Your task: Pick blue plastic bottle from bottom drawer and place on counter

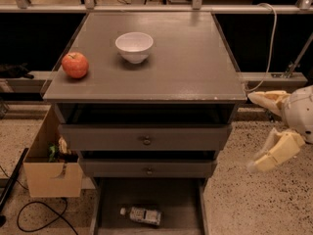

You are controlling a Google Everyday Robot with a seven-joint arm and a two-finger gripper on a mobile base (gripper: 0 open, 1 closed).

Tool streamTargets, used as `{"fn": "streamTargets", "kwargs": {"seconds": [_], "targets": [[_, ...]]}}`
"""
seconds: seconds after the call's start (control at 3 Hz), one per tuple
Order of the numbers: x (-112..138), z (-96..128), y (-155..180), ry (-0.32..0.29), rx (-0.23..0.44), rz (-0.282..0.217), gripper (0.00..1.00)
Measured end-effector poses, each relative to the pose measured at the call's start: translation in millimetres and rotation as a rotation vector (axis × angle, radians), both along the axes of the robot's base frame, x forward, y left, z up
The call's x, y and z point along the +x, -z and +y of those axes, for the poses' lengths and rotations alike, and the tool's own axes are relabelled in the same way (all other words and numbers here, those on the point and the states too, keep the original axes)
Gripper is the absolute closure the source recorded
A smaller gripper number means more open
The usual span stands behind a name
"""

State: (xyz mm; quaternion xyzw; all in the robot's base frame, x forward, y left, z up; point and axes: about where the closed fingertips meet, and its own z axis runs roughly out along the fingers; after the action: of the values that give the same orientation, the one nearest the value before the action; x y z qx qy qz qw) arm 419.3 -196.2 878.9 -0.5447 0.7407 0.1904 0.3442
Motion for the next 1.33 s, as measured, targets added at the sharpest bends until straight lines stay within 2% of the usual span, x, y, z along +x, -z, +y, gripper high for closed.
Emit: {"fn": "streamTargets", "kwargs": {"seconds": [0.33, 0.67, 1.0, 1.33], "targets": [[-6, 13, 22, -0.202, 0.071, -0.070, 0.00], [-2, 18, 27, -0.197, 0.068, -0.072, 0.00], [0, 27, 61, -0.158, 0.042, -0.059, 0.00], [2, 29, 126, -0.091, 0.040, -0.018, 0.00]]}}
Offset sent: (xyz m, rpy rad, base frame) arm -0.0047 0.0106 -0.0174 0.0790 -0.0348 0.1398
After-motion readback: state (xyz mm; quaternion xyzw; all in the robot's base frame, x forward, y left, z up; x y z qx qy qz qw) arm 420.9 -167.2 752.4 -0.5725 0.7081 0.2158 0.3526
